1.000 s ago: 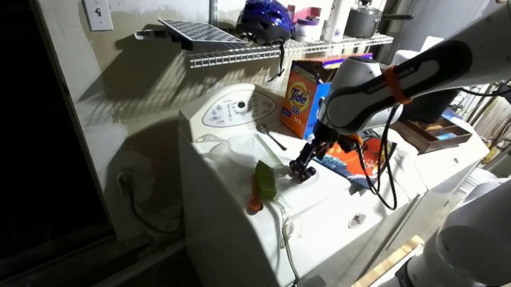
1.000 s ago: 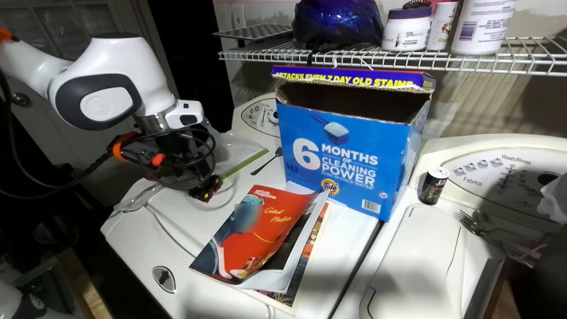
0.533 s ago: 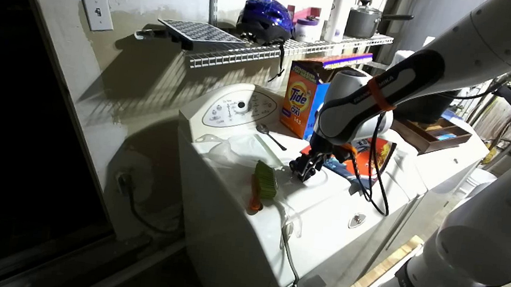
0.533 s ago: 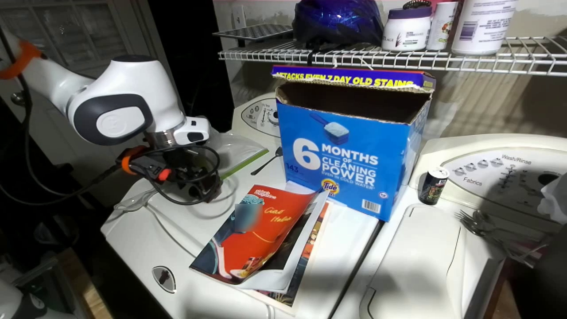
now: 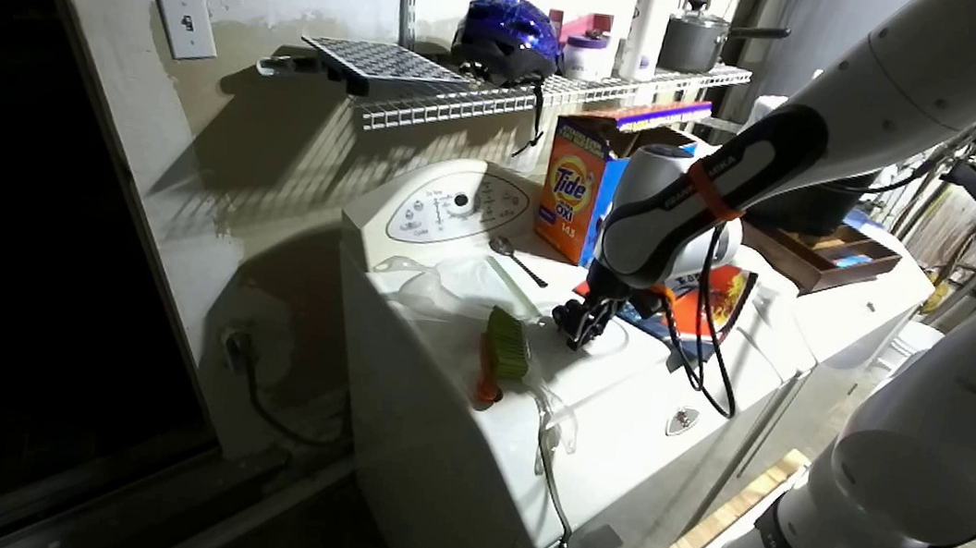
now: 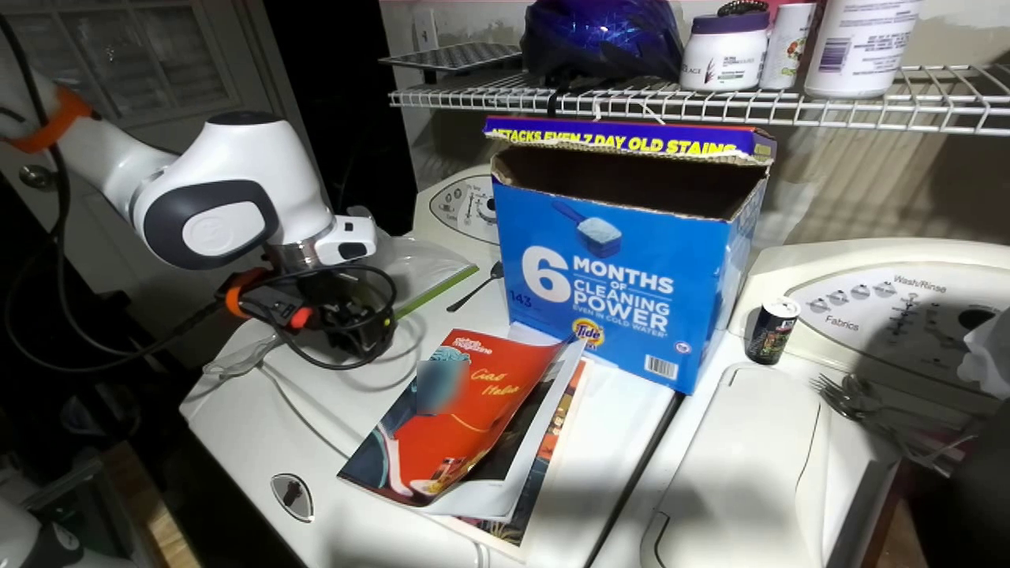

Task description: Turn the toy car on the left over

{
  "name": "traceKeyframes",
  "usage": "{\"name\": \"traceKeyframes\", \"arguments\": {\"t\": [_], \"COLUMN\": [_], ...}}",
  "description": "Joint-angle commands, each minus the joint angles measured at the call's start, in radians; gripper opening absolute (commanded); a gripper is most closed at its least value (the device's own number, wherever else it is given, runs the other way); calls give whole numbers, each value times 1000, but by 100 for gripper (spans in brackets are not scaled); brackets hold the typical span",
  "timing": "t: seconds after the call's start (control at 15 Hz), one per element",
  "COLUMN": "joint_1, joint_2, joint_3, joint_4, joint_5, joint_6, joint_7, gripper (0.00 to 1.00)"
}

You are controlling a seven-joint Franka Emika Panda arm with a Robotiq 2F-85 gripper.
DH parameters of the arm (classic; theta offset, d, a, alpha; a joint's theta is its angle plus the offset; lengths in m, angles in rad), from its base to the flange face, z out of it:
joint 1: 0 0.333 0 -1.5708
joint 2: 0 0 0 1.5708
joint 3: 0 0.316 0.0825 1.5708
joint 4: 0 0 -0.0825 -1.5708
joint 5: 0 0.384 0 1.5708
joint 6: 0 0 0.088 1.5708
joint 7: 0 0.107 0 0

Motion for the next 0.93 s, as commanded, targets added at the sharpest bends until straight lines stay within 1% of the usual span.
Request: {"name": "traceKeyframes", "arguments": {"t": [0.0, 0.07, 0.13, 0.4, 0.67, 0.87], "joint_1": [-17, -20, -31, -45, -45, -47], "joint_2": [-24, -46, -70, -149, -224, -233], "joint_3": [25, 27, 28, 12, -29, -64], "joint_4": [1, 2, 4, 16, 13, 20], "joint_5": [-18, -19, -29, 4, 81, 152], "joint_6": [-38, -74, -123, -305, -480, -561], "joint_7": [11, 16, 36, 31, -15, -30], "gripper": [45, 37, 35, 35, 35, 35]}}
